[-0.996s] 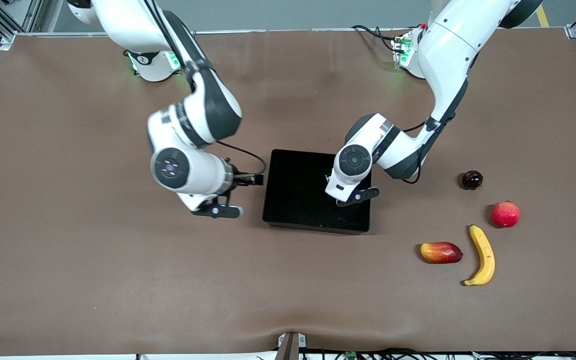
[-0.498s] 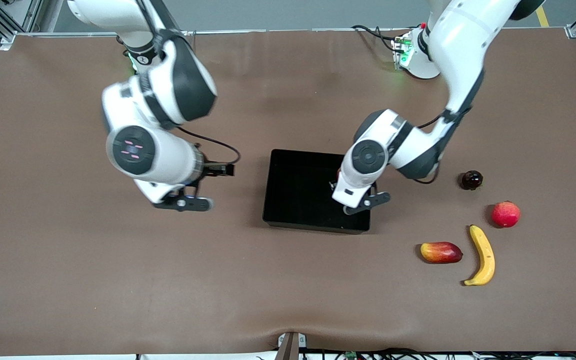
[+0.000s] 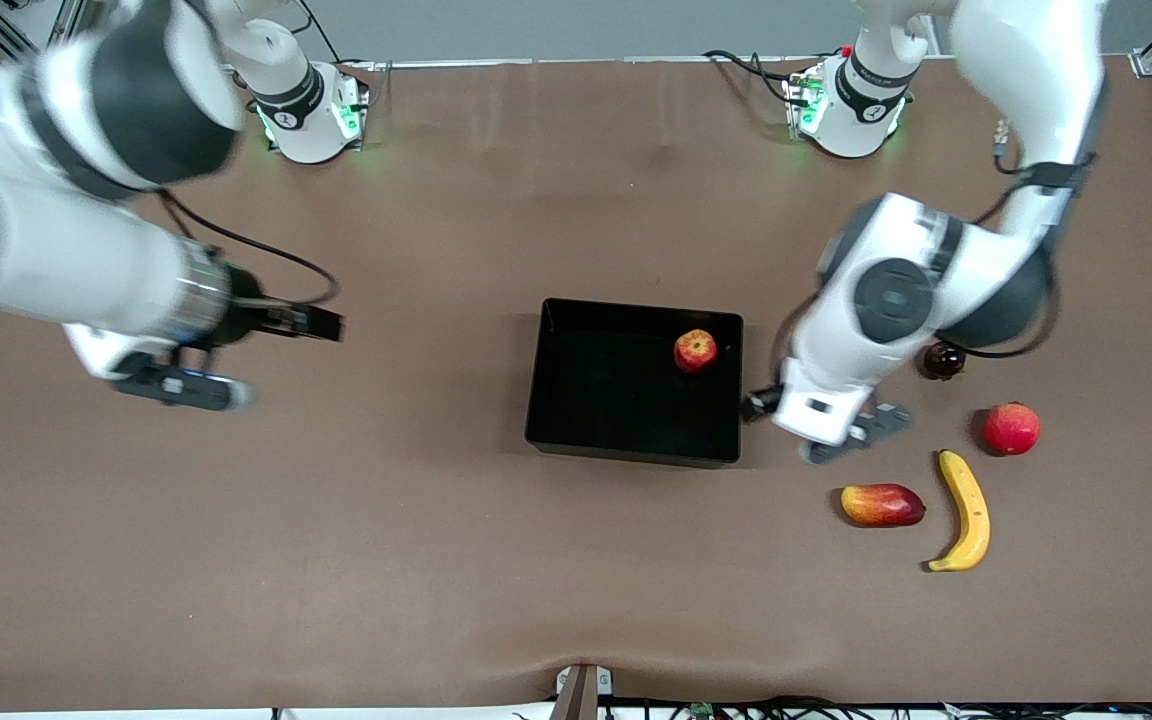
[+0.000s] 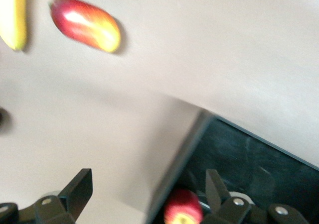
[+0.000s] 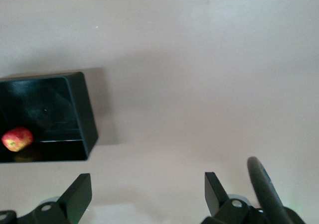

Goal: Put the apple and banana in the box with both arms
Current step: 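Move the left gripper to the banana while the right gripper returns to rest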

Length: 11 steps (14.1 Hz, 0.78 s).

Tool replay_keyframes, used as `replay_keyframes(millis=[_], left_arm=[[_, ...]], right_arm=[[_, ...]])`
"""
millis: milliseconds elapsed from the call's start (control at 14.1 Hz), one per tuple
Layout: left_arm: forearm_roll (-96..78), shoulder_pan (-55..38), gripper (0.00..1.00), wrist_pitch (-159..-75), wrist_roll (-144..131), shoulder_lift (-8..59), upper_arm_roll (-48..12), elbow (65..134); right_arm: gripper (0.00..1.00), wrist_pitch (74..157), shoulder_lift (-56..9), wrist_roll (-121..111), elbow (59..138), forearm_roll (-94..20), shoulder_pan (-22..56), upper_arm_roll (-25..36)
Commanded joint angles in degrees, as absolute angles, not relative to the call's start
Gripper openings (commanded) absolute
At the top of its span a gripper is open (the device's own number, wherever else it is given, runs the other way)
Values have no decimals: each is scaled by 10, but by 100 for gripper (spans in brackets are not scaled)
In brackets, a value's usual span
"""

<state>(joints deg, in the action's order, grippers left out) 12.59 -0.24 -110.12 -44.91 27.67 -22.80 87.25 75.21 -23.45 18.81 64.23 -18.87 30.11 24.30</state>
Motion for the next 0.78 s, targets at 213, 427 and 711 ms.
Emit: replay_keyframes(millis=[213,427,711], left_arm=[[268,111,100,-1145,-293,334,-231,869],[297,162,100,-1224,-194,382,-231,859],[294,214,100,-1314,-82,438,-231,837]], right_arm=[[100,747,-183,-72,654,-56,263,259],[100,785,-151,-98,705,-46,250,270],[100,970,-1,-234,950,-29,223,270]])
